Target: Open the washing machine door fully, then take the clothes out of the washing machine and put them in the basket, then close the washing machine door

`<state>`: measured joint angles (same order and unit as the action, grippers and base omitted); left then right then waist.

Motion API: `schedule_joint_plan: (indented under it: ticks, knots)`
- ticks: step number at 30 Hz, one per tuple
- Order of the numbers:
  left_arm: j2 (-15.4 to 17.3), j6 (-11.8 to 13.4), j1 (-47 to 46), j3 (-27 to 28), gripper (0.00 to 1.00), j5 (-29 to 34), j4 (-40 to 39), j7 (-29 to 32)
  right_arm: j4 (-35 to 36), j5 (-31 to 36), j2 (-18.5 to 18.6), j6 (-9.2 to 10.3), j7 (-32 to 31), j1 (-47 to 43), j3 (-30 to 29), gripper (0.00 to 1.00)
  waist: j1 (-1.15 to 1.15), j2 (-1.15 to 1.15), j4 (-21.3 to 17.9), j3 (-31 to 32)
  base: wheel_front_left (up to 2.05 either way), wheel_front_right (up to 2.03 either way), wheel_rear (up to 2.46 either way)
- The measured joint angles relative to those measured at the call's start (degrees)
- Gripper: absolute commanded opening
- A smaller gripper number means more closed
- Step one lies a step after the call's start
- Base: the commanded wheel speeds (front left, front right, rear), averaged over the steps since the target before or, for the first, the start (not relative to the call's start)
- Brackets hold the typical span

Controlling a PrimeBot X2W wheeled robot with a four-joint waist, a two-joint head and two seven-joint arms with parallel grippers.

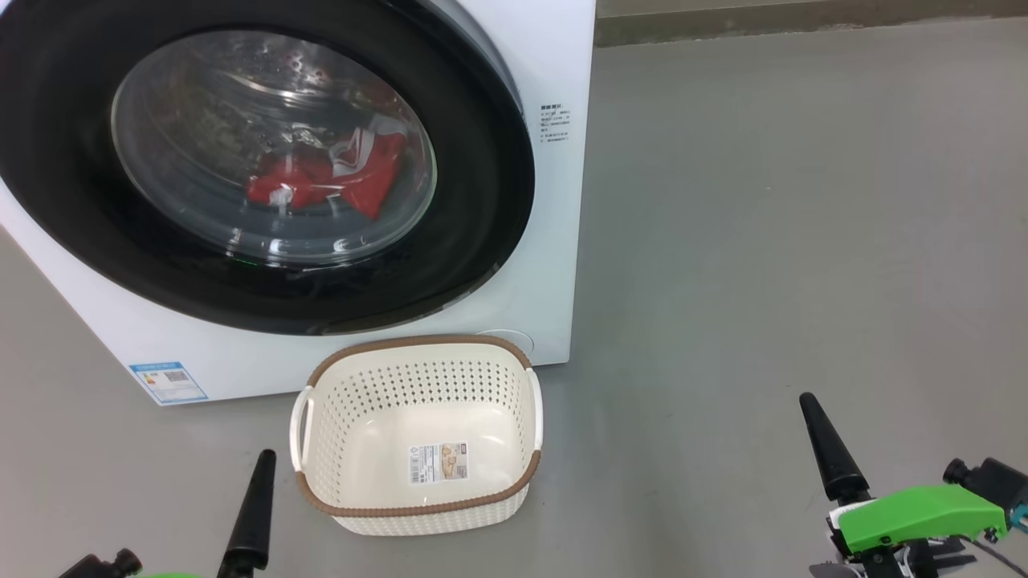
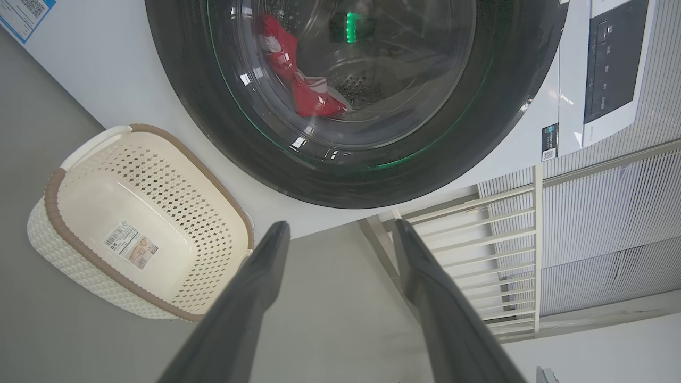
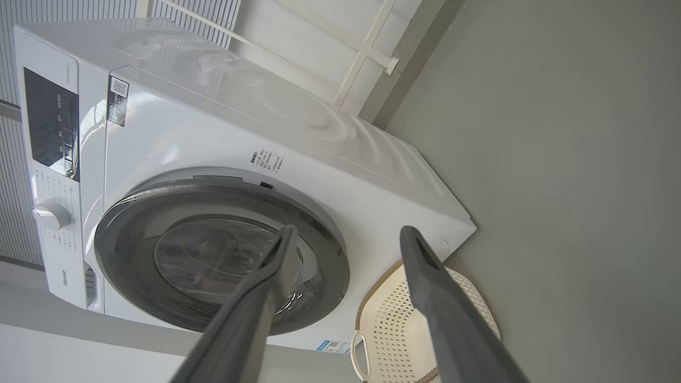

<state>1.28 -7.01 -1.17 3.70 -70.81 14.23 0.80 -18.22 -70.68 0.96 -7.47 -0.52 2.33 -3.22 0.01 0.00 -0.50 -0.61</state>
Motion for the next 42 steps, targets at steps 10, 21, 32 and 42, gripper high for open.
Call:
schedule_joint_plan:
  ticks: [10, 21, 32, 42]
  knots:
    - [0.01, 1.03, -0.01, -0.73, 1.0, 9.66, -1.14, -1.54, 0.76, 7.15, 0.1, 0.0, 1.4, 0.26, 0.48, 1.0, 0.0, 0.0, -0.17, -0.15, 0.0, 0.0, 0.0]
    - [0.03, 1.54, -0.01, -1.59, 1.0, 16.59, -2.43, -3.48, 1.81, 15.84, 0.26, 0.0, 3.1, 0.42, 1.68, 1.0, 0.0, 0.0, -0.24, -0.47, 0.0, 0.0, 0.0]
    - [0.11, 1.54, -0.01, -1.99, 1.0, 25.21, -3.25, -5.05, 2.7, 23.61, 0.38, 0.0, 5.02, 1.35, 2.35, 1.0, 0.0, 0.0, -0.23, -0.51, 0.0, 0.0, 0.0]
    - [0.46, 1.97, -0.03, -2.31, 1.0, 33.31, -4.08, -6.92, 2.27, 30.63, 0.55, 0.0, 6.6, 1.42, 3.46, 1.0, 0.0, 0.0, -0.23, -0.3, 0.0, 0.0, 0.0]
